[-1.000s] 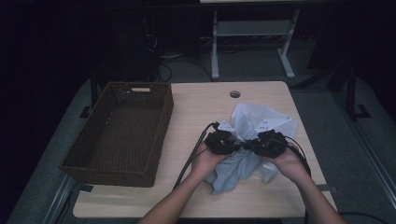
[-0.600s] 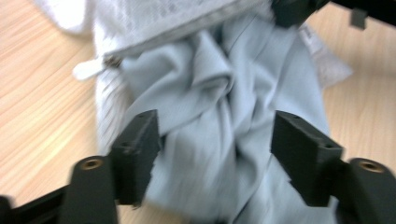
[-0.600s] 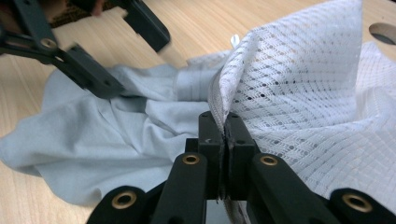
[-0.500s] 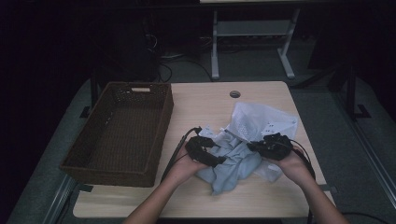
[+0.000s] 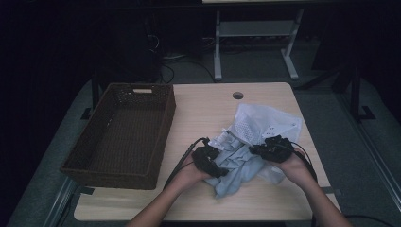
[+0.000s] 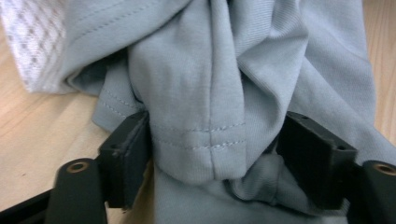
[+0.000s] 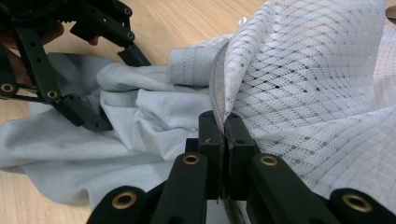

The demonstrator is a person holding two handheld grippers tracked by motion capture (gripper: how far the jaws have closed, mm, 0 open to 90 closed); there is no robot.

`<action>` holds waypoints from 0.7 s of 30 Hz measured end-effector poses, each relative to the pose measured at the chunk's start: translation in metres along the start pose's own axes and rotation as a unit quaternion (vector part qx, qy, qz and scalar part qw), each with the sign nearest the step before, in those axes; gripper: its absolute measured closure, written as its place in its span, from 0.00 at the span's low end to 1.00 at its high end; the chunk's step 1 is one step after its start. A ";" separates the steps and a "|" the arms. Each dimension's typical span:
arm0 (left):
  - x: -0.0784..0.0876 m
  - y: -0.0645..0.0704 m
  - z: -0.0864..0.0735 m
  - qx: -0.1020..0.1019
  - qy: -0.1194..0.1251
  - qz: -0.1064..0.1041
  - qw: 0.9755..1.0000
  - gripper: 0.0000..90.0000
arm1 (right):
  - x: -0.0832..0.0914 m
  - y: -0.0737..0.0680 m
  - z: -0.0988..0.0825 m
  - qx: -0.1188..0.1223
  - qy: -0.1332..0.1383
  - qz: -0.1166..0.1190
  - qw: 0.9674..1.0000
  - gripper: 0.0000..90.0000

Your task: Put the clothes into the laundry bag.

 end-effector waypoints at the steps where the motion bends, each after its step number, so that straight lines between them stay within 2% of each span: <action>1: 0.000 0.001 0.000 -0.004 0.001 -0.002 1.000 0.38 | 0.000 0.000 0.000 0.000 0.000 0.000 1.000 0.97; 3: 0.000 0.003 0.002 -0.008 0.002 -0.006 1.000 0.49 | 0.000 0.000 0.000 -0.002 0.000 0.000 1.000 0.97; 5: 0.000 0.005 0.003 -0.015 0.005 -0.008 1.000 0.68 | 0.000 0.000 0.000 -0.003 0.000 -0.001 1.000 0.97; 8: 0.000 0.006 0.005 -0.023 0.002 -0.001 1.000 0.81 | 0.000 0.000 0.001 -0.002 0.001 0.000 1.000 0.97; 12: 0.005 0.009 0.008 -0.026 0.013 -0.003 1.000 0.85 | 0.001 -0.001 0.002 -0.005 0.007 0.000 1.000 0.97; 13: 0.013 0.012 0.013 -0.019 0.038 -0.016 0.999 0.86 | 0.002 -0.001 0.003 -0.007 0.007 -0.001 1.000 0.97; 14: 0.013 0.012 0.013 -0.019 0.038 -0.016 0.999 0.86 | 0.004 -0.002 0.004 -0.009 0.009 0.000 1.000 0.97; 16: 0.022 0.018 0.022 -0.022 0.064 -0.020 0.997 0.86 | 0.008 -0.005 0.010 -0.004 0.020 0.002 1.000 0.97; 18: 0.025 0.022 0.029 -0.020 0.085 -0.028 0.996 0.86 | 0.014 -0.009 0.018 -0.001 0.033 0.003 0.999 0.97; 21: 0.024 0.027 0.040 -0.019 0.105 -0.031 0.994 0.86 | 0.021 -0.016 0.028 0.004 0.048 0.012 0.999 0.97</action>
Point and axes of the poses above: each handheld gripper's, and its own axes: x roughly backward along the jaws, z roughly out of its top, y roughly to its right, the point moved 4 cm from there along -x, roughly forward along the jaws, and after that the axes turned 3 degrees about -z, right-handed, at the moved point
